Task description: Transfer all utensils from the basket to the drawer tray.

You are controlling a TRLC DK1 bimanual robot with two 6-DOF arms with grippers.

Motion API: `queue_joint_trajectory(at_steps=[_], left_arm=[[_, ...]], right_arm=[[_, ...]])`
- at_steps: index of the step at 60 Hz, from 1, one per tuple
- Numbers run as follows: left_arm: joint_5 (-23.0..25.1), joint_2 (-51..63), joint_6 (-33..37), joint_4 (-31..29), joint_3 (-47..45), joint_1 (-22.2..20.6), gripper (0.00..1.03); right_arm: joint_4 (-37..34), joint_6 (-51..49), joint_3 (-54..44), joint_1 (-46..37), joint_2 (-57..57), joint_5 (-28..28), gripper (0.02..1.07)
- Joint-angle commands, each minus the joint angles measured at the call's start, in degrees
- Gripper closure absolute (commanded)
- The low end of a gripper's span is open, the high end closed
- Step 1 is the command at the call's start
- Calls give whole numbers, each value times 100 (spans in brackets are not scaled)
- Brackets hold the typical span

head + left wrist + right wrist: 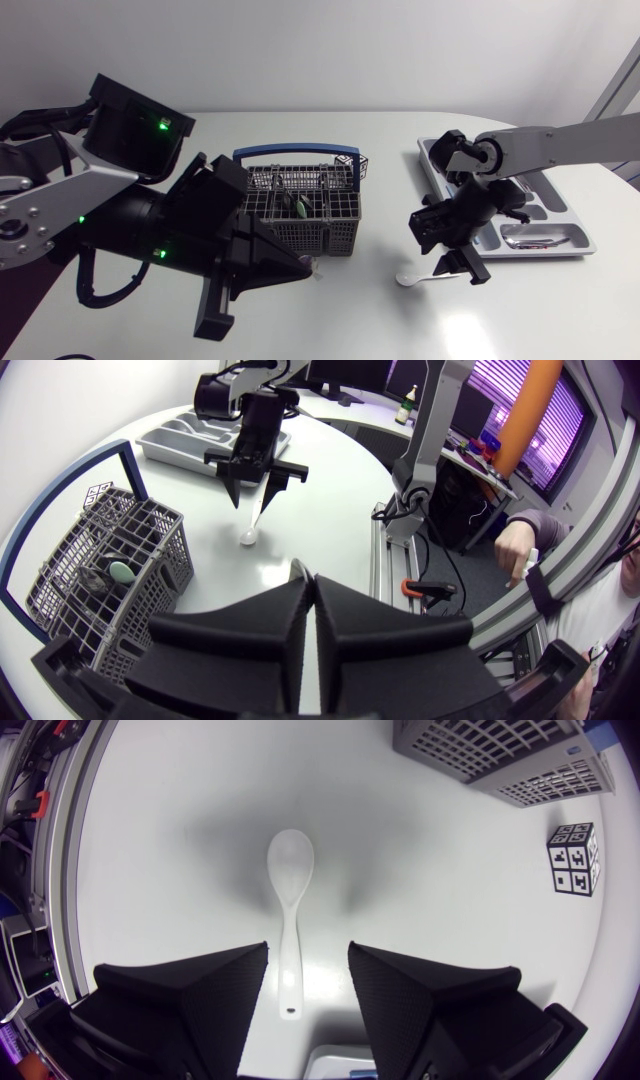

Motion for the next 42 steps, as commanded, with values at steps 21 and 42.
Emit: queue_joint_trajectory(at_steps=[21, 42], left_arm=[[-18, -46, 143, 51, 41, -47, 100], [-9, -55, 134, 51, 41, -30, 100]], right_arm=[[300, 481, -210, 92, 695, 158, 73], [229, 833, -509, 338, 203, 185, 101]])
